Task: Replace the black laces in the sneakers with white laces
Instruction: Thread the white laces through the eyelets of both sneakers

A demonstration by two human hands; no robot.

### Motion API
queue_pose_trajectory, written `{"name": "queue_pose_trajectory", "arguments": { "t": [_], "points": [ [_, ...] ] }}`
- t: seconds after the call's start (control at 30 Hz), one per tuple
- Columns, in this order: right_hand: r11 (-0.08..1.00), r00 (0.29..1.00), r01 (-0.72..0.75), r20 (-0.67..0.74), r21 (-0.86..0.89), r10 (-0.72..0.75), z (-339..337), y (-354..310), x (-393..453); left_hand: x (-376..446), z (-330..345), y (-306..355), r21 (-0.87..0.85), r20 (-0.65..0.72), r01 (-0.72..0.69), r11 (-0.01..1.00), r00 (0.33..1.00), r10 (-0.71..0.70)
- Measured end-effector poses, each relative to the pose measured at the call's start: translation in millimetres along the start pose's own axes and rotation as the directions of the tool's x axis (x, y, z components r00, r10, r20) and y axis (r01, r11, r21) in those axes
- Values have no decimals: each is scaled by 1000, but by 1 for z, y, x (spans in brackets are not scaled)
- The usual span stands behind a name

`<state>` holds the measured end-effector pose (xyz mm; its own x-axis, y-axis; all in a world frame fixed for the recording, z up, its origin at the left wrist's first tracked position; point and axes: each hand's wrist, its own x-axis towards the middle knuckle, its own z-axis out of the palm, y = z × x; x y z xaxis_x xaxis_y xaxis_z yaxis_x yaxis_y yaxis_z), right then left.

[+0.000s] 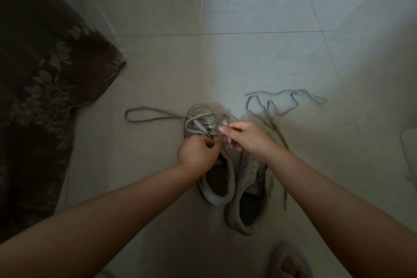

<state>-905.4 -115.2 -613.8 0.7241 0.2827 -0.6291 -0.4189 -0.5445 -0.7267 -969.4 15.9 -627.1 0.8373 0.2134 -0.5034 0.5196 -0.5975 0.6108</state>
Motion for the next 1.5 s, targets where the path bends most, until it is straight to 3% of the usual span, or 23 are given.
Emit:
{"name": "queue_pose_trajectory", "arguments": {
  "t": [0.17, 0.5, 1.1, 1.33, 1.43, 1.5],
  "points": [
    [937, 1000, 4, -17, 349, 2, -4, 8, -1, -3, 0, -7, -144, 12, 9, 990, 1000, -7],
    [917, 996, 85, -68, 389, -64, 4, 5, -2, -3, 1, -7, -377, 42, 61, 924, 998, -49],
    [900, 997, 79, -56, 428, -61, 10, 6, -3, -4, -1, -6, -375, 42, 45, 926, 999, -32],
    [861, 999, 41, -35, 507, -26, 18, 7, -7, -4, -8, -12, -281, 23, -86, 956, 995, 96],
    [808, 996, 40, -83, 588, 11, 27, 12, -10, 2, -8, -11, -215, 8, -97, 972, 995, 101],
    [882, 985, 83, -175, 463, -1, 28, 12, -11, 3, -7, -9, -153, -7, -103, 983, 995, 103]
  ]
}}
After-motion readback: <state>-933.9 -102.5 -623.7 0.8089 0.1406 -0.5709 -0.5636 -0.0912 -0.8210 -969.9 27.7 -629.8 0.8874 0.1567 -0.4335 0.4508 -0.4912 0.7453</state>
